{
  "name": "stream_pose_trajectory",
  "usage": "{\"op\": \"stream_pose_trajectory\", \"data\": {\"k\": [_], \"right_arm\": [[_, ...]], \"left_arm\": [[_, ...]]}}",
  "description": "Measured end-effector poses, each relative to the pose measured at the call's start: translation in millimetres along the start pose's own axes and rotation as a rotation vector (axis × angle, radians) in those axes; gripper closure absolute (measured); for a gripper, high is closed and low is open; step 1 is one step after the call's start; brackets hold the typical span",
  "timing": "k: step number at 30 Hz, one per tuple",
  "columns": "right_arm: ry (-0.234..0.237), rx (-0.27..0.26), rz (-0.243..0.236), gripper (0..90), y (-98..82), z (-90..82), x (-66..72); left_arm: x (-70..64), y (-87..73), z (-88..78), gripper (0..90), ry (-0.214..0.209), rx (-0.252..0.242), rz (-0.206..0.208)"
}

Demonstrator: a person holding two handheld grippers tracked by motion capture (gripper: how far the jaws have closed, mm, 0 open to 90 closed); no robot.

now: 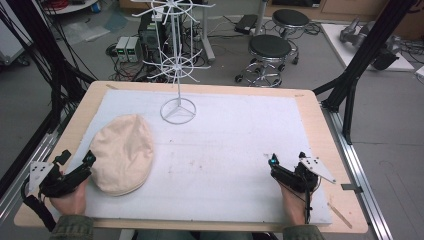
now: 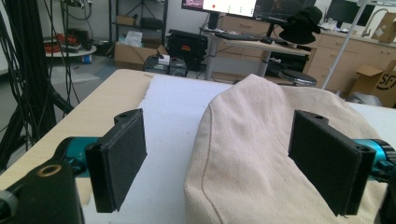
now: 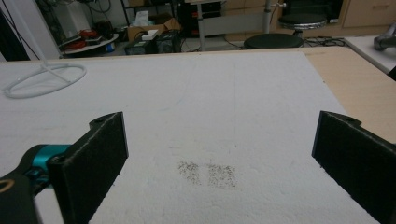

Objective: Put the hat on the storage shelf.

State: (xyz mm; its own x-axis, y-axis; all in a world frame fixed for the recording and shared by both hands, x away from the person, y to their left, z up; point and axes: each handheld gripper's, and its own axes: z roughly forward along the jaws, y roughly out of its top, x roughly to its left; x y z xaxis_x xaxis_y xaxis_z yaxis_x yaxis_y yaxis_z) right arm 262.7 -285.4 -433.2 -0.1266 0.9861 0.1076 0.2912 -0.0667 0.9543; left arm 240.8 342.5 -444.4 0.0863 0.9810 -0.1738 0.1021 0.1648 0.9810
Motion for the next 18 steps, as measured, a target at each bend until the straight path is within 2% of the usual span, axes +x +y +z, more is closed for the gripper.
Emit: {"op": "stream_pose_trajectory", "data": {"k": [18], "right_arm": [[0.004,0.02,0.009,2.5,-1.1,1.8,-0.9]], "left_arm": [[0.2,0.1,-0.2,19.3,0.001,0.0,0.0]]}}
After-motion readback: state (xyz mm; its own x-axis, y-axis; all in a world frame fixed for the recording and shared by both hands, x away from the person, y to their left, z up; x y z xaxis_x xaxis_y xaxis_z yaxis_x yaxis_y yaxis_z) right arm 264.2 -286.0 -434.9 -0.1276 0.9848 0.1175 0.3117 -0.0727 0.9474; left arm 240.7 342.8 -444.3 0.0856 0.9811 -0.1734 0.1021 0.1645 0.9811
